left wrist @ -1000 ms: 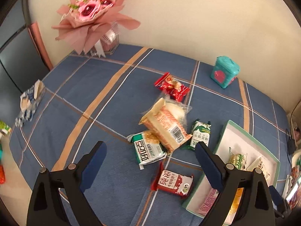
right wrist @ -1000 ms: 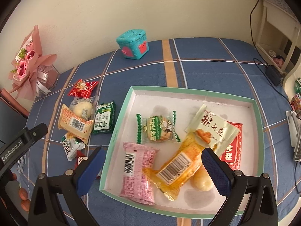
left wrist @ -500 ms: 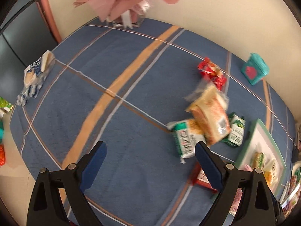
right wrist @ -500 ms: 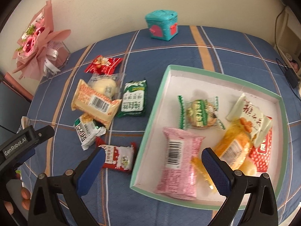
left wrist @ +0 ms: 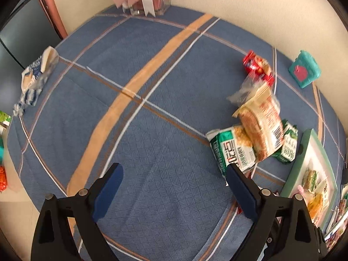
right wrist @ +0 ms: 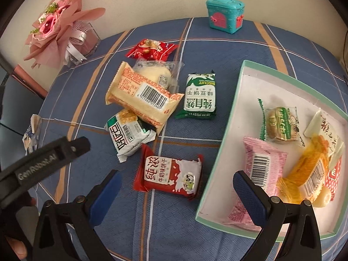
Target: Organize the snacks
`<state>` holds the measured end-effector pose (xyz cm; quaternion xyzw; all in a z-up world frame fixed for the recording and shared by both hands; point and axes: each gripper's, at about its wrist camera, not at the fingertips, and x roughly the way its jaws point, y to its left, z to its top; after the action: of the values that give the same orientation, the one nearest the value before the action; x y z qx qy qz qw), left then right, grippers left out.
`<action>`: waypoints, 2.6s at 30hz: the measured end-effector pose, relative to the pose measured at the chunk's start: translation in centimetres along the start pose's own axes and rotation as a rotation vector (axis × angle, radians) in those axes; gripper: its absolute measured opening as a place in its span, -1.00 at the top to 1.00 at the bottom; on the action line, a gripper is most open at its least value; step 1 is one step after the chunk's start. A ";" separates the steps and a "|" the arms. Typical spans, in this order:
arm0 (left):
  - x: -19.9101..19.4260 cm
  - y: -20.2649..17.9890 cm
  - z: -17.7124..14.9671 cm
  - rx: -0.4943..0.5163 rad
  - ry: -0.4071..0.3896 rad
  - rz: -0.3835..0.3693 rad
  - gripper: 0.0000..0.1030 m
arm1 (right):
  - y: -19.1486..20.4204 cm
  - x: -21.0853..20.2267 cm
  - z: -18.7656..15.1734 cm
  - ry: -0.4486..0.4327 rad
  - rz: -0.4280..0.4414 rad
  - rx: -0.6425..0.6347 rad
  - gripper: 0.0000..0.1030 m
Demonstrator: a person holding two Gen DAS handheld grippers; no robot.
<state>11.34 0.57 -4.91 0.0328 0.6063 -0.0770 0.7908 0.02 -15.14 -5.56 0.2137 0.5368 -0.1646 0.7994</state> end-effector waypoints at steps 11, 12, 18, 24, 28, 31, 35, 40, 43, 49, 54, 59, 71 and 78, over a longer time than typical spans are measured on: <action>0.8 1.7 0.0 -0.051 0.025 -0.001 -0.85 | 1.5 0.5 0.2 0.003 0.072 -0.045 -1.00; 0.8 1.7 0.0 -0.050 0.025 -0.001 -0.85 | 1.6 0.5 0.2 0.005 0.077 -0.043 -1.00; 0.7 1.8 0.0 -0.040 0.033 -0.006 -0.85 | 1.1 0.6 0.5 0.021 0.076 -0.010 -0.98; 0.9 2.2 0.1 -0.047 0.040 -0.021 -0.85 | 0.9 0.0 0.6 -0.003 0.067 -0.008 -0.69; 1.0 2.2 0.2 -0.045 0.041 -0.029 -0.85 | 1.3 0.1 0.6 0.001 0.063 -0.028 -0.55; 1.1 2.1 0.3 -0.041 0.043 -0.032 -0.85 | 1.6 0.5 0.5 0.018 0.054 -0.039 -0.48; 1.4 1.8 0.4 -0.039 0.052 -0.032 -0.85 | 1.8 1.3 0.5 0.035 0.015 -0.053 -0.48; 1.7 2.0 0.4 -0.038 0.054 -0.029 -0.85 | 1.9 2.5 0.4 0.061 -0.012 -0.056 -0.46; 1.9 1.9 0.5 -0.039 0.054 -0.026 -0.85 | 2.5 2.7 0.4 0.061 -0.027 -0.070 -0.47; 1.9 2.2 0.8 -0.034 0.052 -0.019 -0.85 | 3.5 3.6 0.4 0.057 -0.076 -0.098 -0.47; 1.7 1.6 0.7 -0.023 0.048 -0.006 -0.85 | 4.0 4.2 0.5 0.058 -0.119 -0.129 -0.45; 1.7 1.0 0.9 -0.010 0.050 -0.024 -0.85 | 3.7 4.8 0.7 0.065 -0.104 -0.109 -0.41; 2.8 -3.4 1.5 0.038 0.047 -0.090 -0.85 | 1.9 4.6 1.5 0.054 -0.068 -0.088 -0.28; 4.1 -4.9 2.2 0.048 0.035 -0.110 -0.85 | 1.4 4.0 1.6 0.058 -0.064 -0.085 -0.28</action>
<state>13.69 -4.94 -8.11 0.0198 0.6189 -0.1344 0.7737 3.45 -14.94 -8.50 0.1669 0.5728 -0.1608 0.7862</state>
